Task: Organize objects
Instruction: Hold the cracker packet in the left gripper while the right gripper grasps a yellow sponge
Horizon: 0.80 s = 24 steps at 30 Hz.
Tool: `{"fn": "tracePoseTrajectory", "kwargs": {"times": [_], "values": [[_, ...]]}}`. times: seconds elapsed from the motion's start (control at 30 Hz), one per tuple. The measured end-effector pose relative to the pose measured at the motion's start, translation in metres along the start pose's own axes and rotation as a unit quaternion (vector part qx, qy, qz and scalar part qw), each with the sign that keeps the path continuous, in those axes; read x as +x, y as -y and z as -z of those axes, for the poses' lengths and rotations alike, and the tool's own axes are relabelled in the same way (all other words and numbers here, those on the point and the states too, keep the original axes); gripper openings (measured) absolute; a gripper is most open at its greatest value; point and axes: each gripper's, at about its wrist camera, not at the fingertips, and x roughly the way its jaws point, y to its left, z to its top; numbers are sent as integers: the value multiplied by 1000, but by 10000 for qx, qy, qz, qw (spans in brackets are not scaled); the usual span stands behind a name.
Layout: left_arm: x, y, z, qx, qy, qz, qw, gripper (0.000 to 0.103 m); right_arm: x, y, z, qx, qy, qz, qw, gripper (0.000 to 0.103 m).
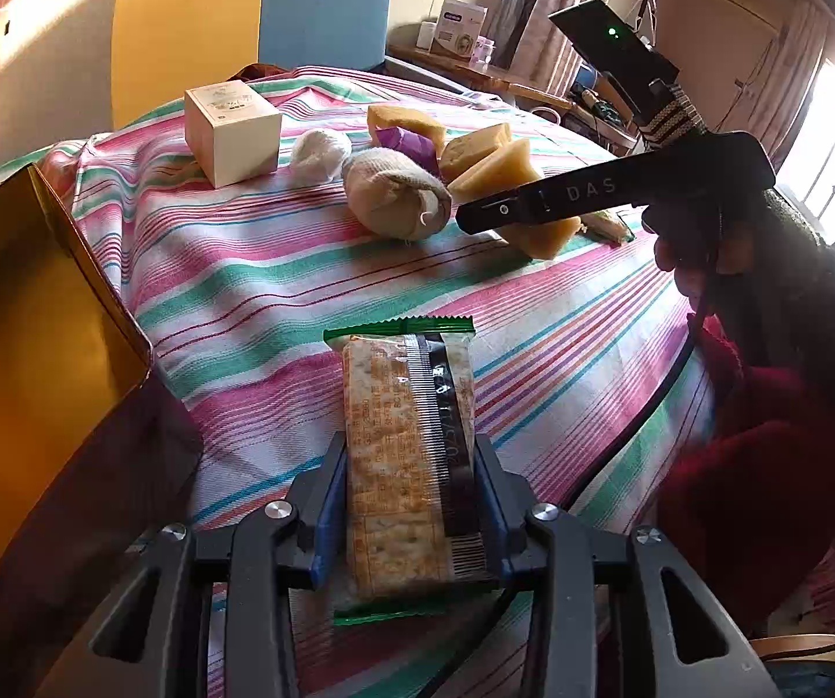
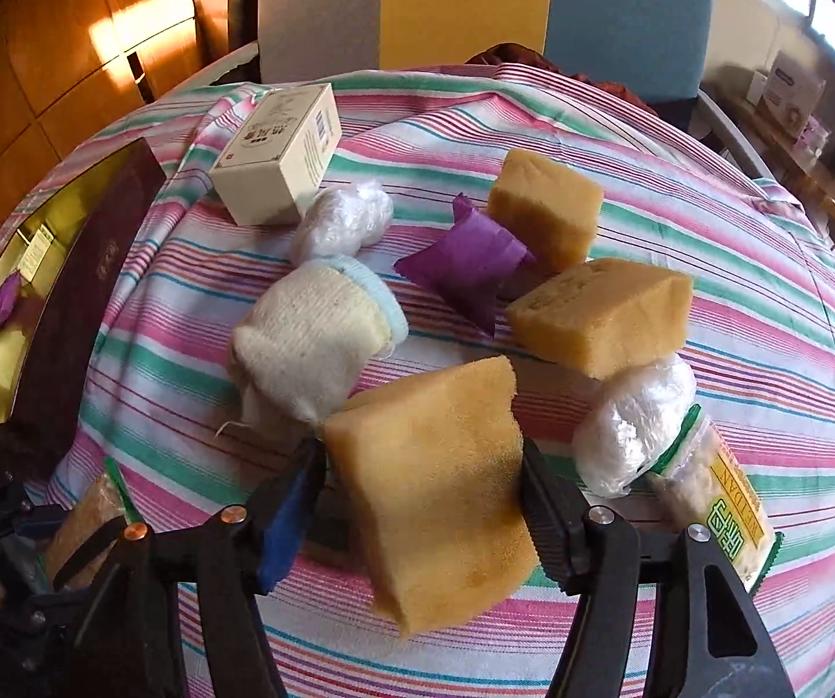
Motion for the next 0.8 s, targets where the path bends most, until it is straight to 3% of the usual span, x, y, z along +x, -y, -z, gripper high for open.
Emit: {"fn": "tracePoseTrajectory", "kwargs": {"times": [0.1,0.63,0.7,0.77,0.8], "values": [[0,0,0,0,-6,-19,10000,40,10,0,0,42,-61,-35,10000,78],[-2,1,-1,-17,-14,-57,10000,40,15,19,1,709,-250,-373,9965,86],[-2,2,-1,34,-18,-99,9999,39,15,18,1,688,-244,-346,9967,84],[-2,3,-1,85,-19,-137,9999,39,15,17,1,632,-226,-283,9973,56],[-2,4,-1,97,-21,-148,9998,39,16,17,2,624,-243,-244,9975,56]]}}
